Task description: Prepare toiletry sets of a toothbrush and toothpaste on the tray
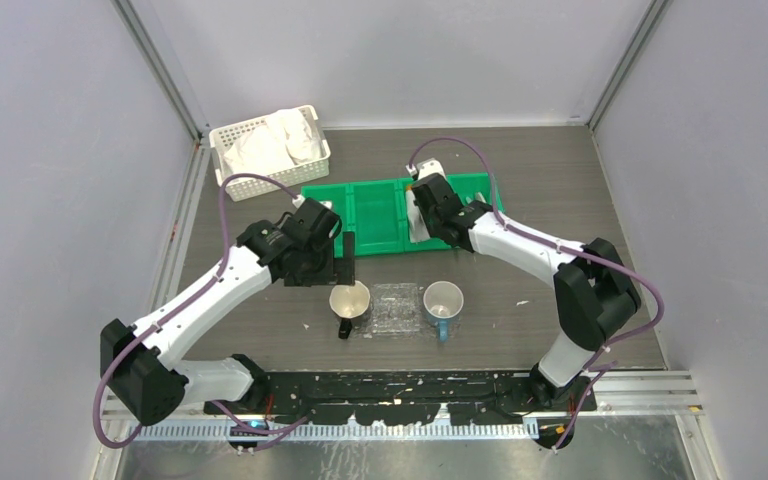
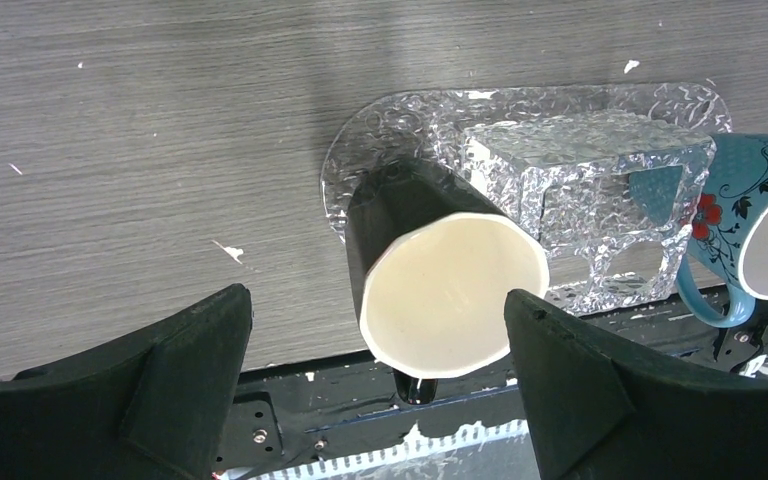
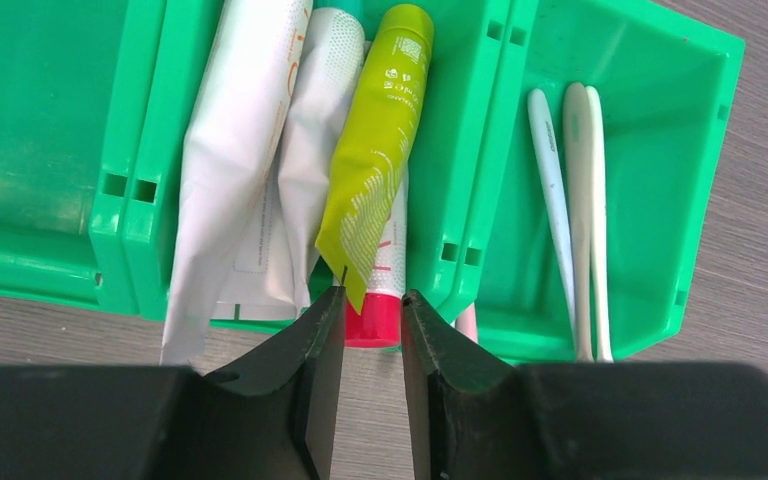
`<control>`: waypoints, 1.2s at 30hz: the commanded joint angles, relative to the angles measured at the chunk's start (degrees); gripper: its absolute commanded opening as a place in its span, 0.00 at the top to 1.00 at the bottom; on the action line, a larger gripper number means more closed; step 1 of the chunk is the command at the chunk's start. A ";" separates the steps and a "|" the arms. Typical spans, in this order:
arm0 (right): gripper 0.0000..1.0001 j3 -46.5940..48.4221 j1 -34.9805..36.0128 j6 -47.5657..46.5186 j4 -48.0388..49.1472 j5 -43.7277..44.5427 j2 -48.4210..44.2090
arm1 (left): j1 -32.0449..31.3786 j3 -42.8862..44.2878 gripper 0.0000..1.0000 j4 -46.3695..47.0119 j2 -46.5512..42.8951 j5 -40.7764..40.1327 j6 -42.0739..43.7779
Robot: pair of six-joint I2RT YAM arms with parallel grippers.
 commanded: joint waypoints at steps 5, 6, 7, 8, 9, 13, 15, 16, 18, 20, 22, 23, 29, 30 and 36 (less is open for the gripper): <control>0.68 -0.83 -0.04 0.11 3.37 -1.31 -3.32 | 0.20 -0.31 0.03 3.10 0.56 0.81 0.29; 0.67 -0.79 -0.05 0.20 3.19 -1.33 -3.37 | 0.20 -0.29 0.03 3.20 0.62 0.96 0.29; 0.67 -0.82 -0.01 0.21 3.10 -1.38 -3.31 | 0.20 -0.37 0.03 3.33 0.66 0.95 0.27; 0.67 -0.74 -0.03 0.19 3.23 -1.25 -3.13 | 0.20 -0.38 0.03 3.30 0.63 0.98 0.24; 0.67 -0.73 -0.05 0.25 3.41 -1.13 -3.02 | 0.20 -0.37 0.04 3.30 0.59 0.95 0.27; 0.68 0.23 -0.13 -0.41 3.49 0.52 -1.56 | 0.20 -0.33 0.04 3.17 0.49 1.00 0.29; 0.68 0.97 -0.24 -0.63 3.30 1.00 -0.73 | 0.25 -0.25 0.04 3.05 0.49 0.91 0.32; 0.68 1.32 -0.44 -0.69 3.37 1.00 -0.37 | 0.27 -0.20 0.04 2.97 0.52 0.84 0.45; 0.68 2.12 -0.96 -0.61 3.19 0.19 0.39 | 0.33 -0.16 0.04 2.82 0.49 0.82 0.62; 0.69 3.06 -1.43 -0.61 2.85 -0.18 1.42 | 0.49 0.00 0.04 2.77 0.49 0.81 0.79; 0.71 3.71 -1.82 -0.62 2.94 -0.87 2.17 | 0.72 0.16 0.04 2.77 0.52 0.90 0.97; 0.71 3.85 -2.01 -0.55 3.16 -1.23 2.49 | 0.87 0.15 0.04 2.70 0.56 0.91 1.02; 0.72 4.85 -2.81 -0.33 3.40 -2.31 4.59 | 1.40 0.20 0.04 2.81 1.10 1.33 1.43; 0.74 4.75 -2.82 -0.19 3.56 -2.45 4.70 | 1.36 0.19 0.04 2.90 1.18 1.41 1.42; 0.86 4.42 -3.12 0.12 4.24 -2.86 5.06 | 1.61 0.04 0.04 3.34 1.81 1.76 1.48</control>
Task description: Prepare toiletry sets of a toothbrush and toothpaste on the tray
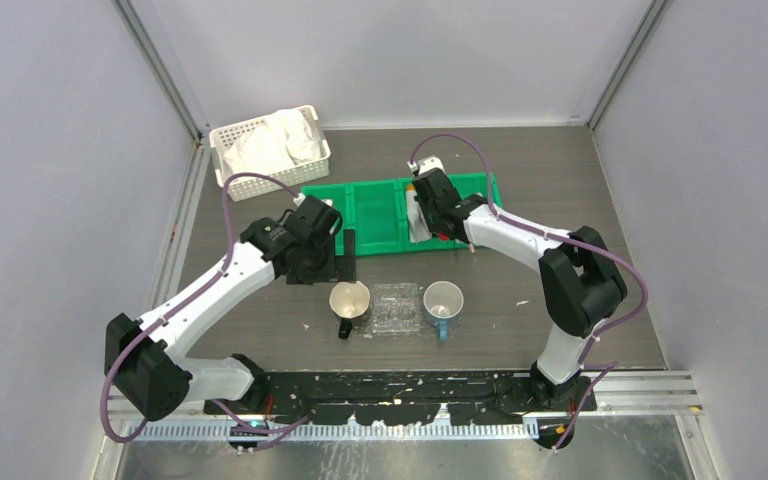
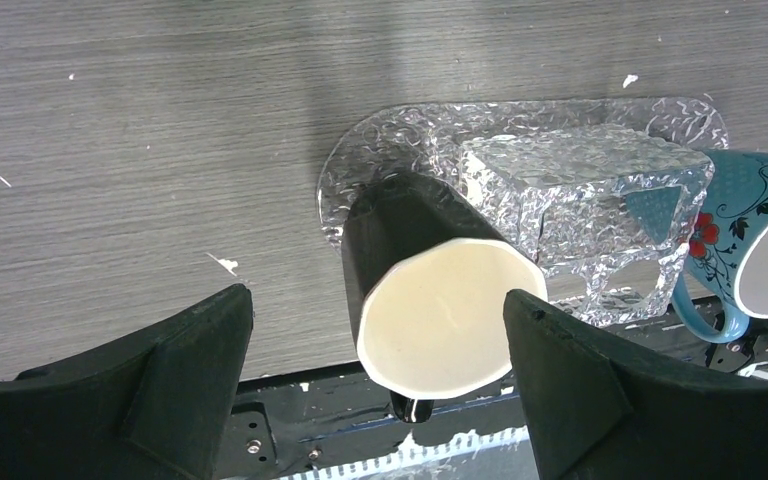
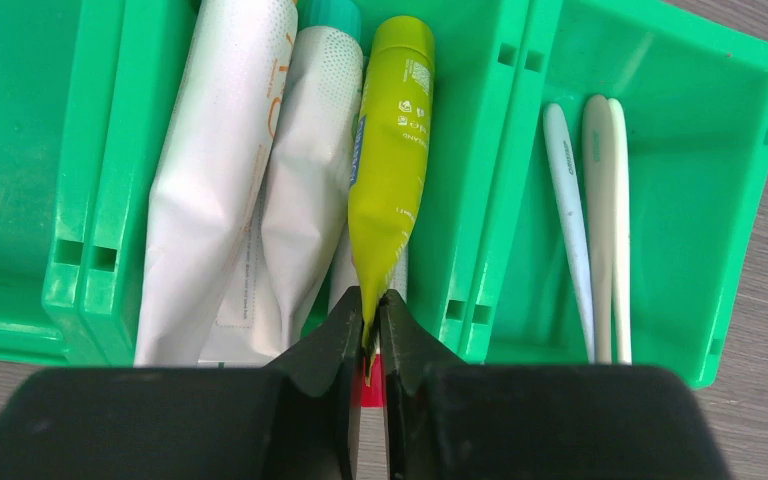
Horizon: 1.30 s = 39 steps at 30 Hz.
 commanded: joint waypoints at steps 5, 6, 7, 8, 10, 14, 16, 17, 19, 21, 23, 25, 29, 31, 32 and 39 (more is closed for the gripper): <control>0.99 0.75 -0.20 0.32 4.62 -0.82 -1.75 | 0.40 -0.13 0.04 2.20 0.64 1.04 1.15; 0.99 0.53 -0.19 0.37 4.99 -0.75 -2.28 | 0.38 -0.22 0.04 2.27 0.70 1.06 1.15; 0.99 0.42 -0.25 0.30 5.28 -0.78 -3.00 | 0.43 -0.24 0.04 2.32 0.74 1.11 1.14; 0.99 0.47 -0.24 0.34 5.36 -0.64 -3.64 | 0.44 -0.26 0.04 2.34 0.82 1.07 1.15; 0.99 0.94 -0.22 0.20 4.93 -0.16 -4.96 | 0.45 -0.30 0.04 2.34 0.83 1.07 1.15; 0.99 5.46 -0.25 0.04 -0.63 0.80 -6.20 | 0.41 -0.29 0.05 2.42 0.83 1.22 1.10; 0.99 8.68 -0.20 0.06 -5.82 1.09 -6.37 | 0.41 -0.25 0.05 2.43 0.70 1.32 1.06; 0.99 10.40 -0.23 0.10 -7.27 0.99 -6.62 | 0.37 -0.22 0.05 2.35 0.60 1.28 1.02; 0.99 14.77 -0.25 0.51 -12.62 0.18 -6.64 | 0.45 -0.23 0.05 2.34 0.36 1.33 0.93; 0.99 20.41 -0.19 1.14 -21.03 -0.61 -6.30 | 0.43 -0.25 0.05 2.25 0.03 1.28 0.81; 0.99 25.56 -0.22 2.19 -27.82 -1.31 -6.80 | 0.39 -0.25 0.05 2.25 -0.29 1.32 0.71; 0.99 29.84 -0.18 3.35 -33.75 -3.11 -8.30 | 0.45 -0.32 0.05 2.25 -0.70 1.22 0.62; 0.99 37.08 -0.11 6.34 -45.50 -8.38 -11.53 | 0.46 -0.27 0.05 1.77 -1.09 0.81 0.70; 0.99 39.75 0.13 7.61 -51.10 -12.00 -12.79 | 0.43 -0.08 0.05 1.35 -1.19 0.47 0.87; 0.99 41.08 0.27 8.33 -53.66 -13.71 -13.58 | 0.42 -0.04 0.05 1.29 -1.31 0.38 0.95; 0.99 44.61 2.03 11.40 -66.39 -28.21 -18.77 | 0.46 0.26 0.05 1.91 -1.63 0.45 1.39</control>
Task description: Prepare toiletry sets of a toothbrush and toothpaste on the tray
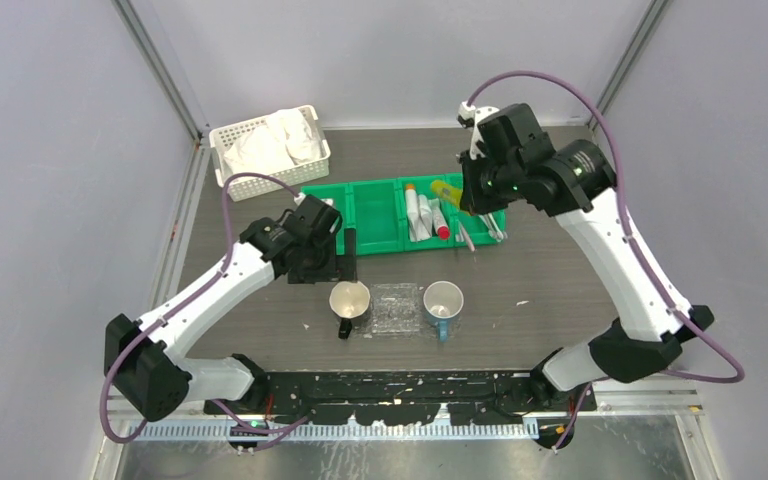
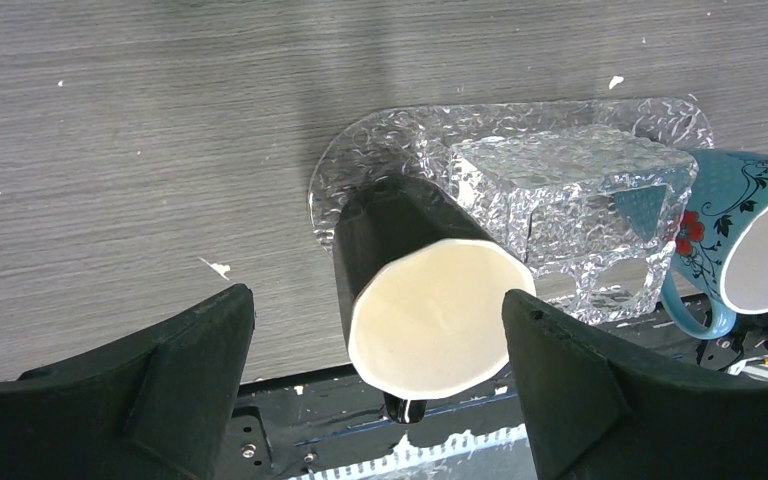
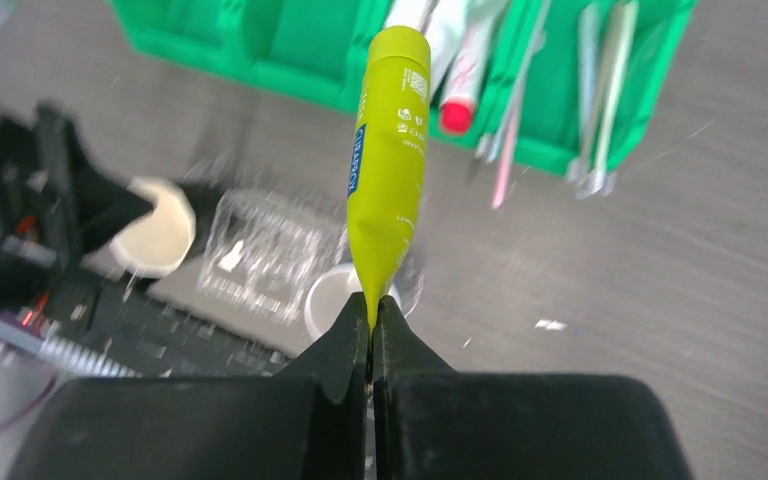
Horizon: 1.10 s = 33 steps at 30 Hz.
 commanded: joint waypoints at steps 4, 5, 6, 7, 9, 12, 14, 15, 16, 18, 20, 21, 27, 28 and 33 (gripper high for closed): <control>0.99 0.50 5.12 4.95 -11.85 -14.06 -6.53 | 0.43 4.47 0.05 3.18 -1.33 1.08 0.93; 0.99 0.06 6.78 5.47 -12.13 -13.43 -6.85 | 0.48 5.87 0.06 3.82 -1.14 1.79 0.65; 0.99 -0.42 8.92 6.69 -12.17 -11.46 -7.26 | 0.49 7.16 0.05 5.24 -0.67 2.73 0.24; 0.99 -0.83 10.94 7.48 -12.13 -10.44 -7.49 | 0.45 8.75 0.05 6.36 0.15 4.91 -0.14; 0.99 -1.61 14.77 9.13 -11.53 -9.12 -7.59 | 0.43 11.79 0.05 7.94 2.83 7.56 -1.19; 0.99 -2.71 19.05 11.05 -10.49 -7.28 -6.86 | 0.37 15.43 0.06 9.81 6.44 11.14 -2.49; 0.99 -3.54 21.67 11.95 -9.62 -7.18 -6.42 | 0.44 16.34 0.07 11.45 7.88 12.34 -3.48; 0.99 -3.97 22.83 12.44 -9.10 -5.43 -6.21 | 0.43 16.44 0.08 12.34 8.39 12.65 -3.97; 0.99 -4.49 23.82 12.72 -8.72 -5.07 -5.97 | 0.43 16.47 0.08 12.89 8.86 12.69 -4.29; 0.99 -5.15 24.97 13.22 -7.92 -4.32 -5.73 | 0.35 16.57 0.10 13.15 9.71 13.38 -4.62; 0.99 -5.85 25.16 13.14 -6.64 -3.98 -5.86 | 0.20 16.40 0.12 12.33 10.09 13.65 -4.81; 0.99 -5.92 25.10 13.05 -5.92 -3.75 -5.84 | -0.14 15.92 0.13 12.17 9.81 13.74 -4.94; 0.99 -3.22 25.03 11.19 -3.75 -0.26 -1.27 | -2.44 9.11 0.15 13.53 5.00 14.36 -7.10; 0.99 -2.84 24.70 10.96 -3.29 0.50 -0.63 | -2.99 7.95 0.15 13.67 3.80 14.24 -7.52; 0.99 -3.17 21.17 10.52 0.81 -0.57 0.05 | -4.58 2.79 0.16 15.12 -1.31 13.87 -9.38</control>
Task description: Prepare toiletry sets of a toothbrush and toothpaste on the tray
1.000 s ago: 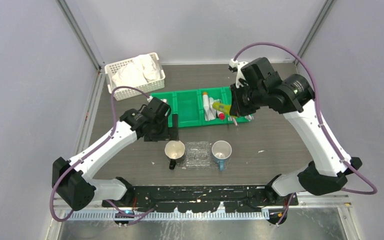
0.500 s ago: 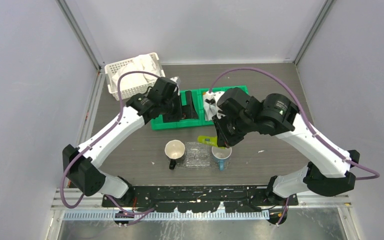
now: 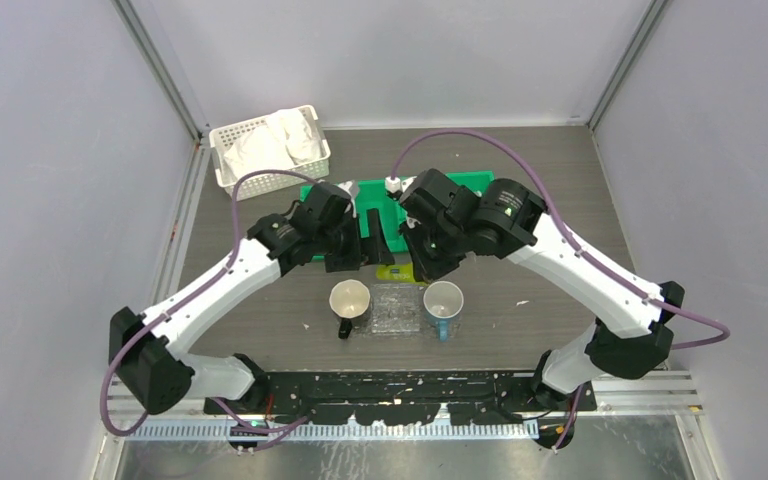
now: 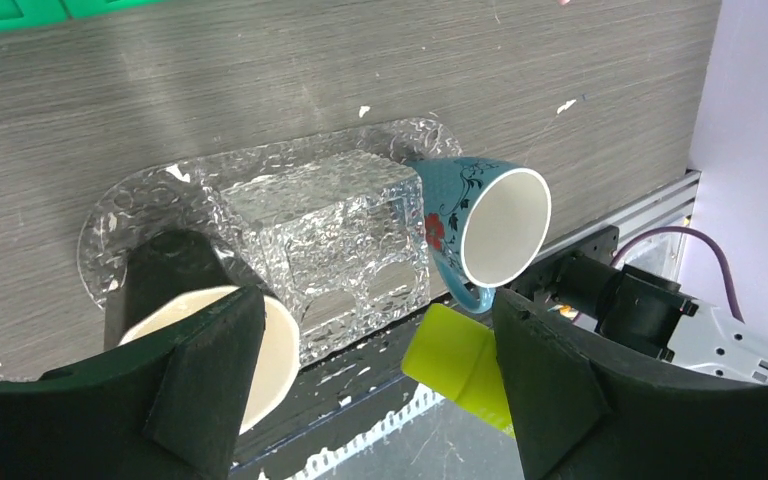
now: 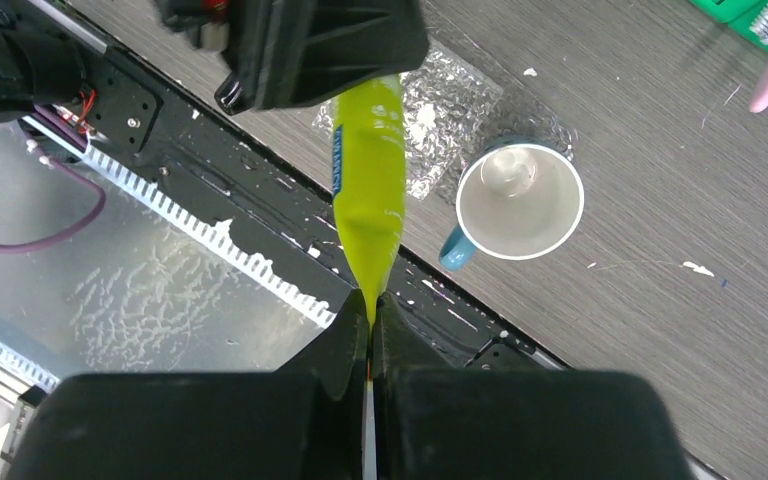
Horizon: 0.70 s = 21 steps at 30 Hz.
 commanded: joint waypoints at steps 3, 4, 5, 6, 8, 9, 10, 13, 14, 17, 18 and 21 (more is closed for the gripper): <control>0.99 2.36 -4.52 -1.10 8.64 2.20 -1.40 | -1.13 -2.83 0.16 2.30 -6.41 1.42 -1.98; 0.99 2.58 -4.94 -1.17 8.71 1.25 -1.52 | -1.10 -2.82 0.16 2.37 -6.55 1.10 -1.95; 0.99 3.07 -5.02 -1.19 8.44 0.79 -1.55 | -1.09 -2.48 0.16 1.95 -6.51 0.12 -1.51; 0.99 3.79 -5.11 -1.01 7.93 0.59 -1.48 | -1.08 -1.84 0.16 1.12 -6.15 -1.18 -0.85; 0.99 4.91 -5.08 -0.51 7.37 0.10 -1.93 | -1.08 0.27 0.15 -0.54 -4.76 -2.76 0.46; 0.99 5.11 -5.12 -0.37 7.46 -0.34 -2.44 | -1.08 0.97 0.15 -0.71 -3.94 -2.74 0.77; 0.99 5.58 -5.11 -0.34 6.97 -0.79 -2.69 | -1.08 1.57 0.15 -0.59 -3.05 -2.30 0.94; 0.99 9.85 -5.10 -0.68 1.08 -0.64 -0.82 | -1.08 4.04 0.15 -2.79 -0.64 -5.05 2.46; 0.99 11.14 -5.14 -0.99 -0.01 -0.84 -0.18 | -1.01 4.97 0.15 -4.03 -0.37 -6.92 3.22; 0.99 15.48 -5.03 -1.48 -6.24 -0.96 2.56 | -0.16 7.22 0.14 -7.47 -0.77 -11.99 5.36; 0.99 17.54 -5.09 -1.47 -8.45 -1.44 4.18 | 0.65 8.37 0.14 -9.39 -1.21 -13.62 6.43; 0.99 20.58 -5.09 -1.06 -14.90 -0.84 7.85 | 2.05 10.51 0.13 -13.73 -2.20 -17.59 8.62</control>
